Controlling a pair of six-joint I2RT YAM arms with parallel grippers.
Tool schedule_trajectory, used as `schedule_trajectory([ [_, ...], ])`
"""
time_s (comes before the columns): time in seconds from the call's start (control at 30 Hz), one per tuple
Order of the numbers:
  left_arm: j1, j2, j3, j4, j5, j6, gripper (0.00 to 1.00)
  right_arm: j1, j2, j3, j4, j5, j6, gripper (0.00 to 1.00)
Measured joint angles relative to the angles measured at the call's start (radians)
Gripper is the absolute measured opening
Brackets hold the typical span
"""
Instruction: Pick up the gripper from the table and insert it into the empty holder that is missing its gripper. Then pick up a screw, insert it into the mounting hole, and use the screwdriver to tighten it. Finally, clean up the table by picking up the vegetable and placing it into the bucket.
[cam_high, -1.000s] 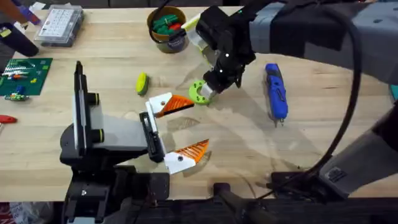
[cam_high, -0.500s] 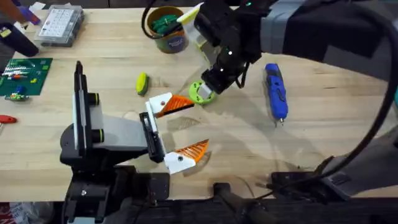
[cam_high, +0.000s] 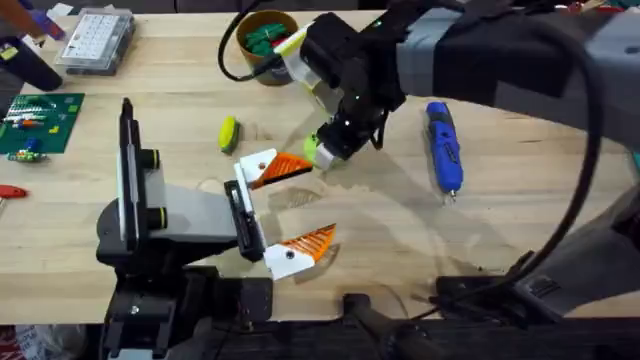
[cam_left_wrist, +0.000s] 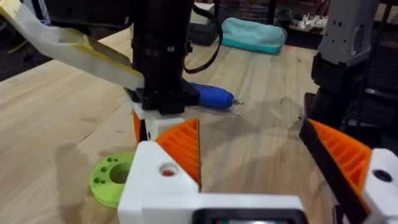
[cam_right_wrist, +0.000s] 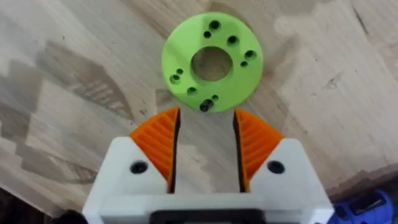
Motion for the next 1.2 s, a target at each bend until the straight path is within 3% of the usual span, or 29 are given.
schedule_trajectory([
  [1.2,0.0,0.0,0.0,0.0,0.0,0.0,0.987,0.0,0.048,0.0,0.021,0.001,0.0,0.479],
])
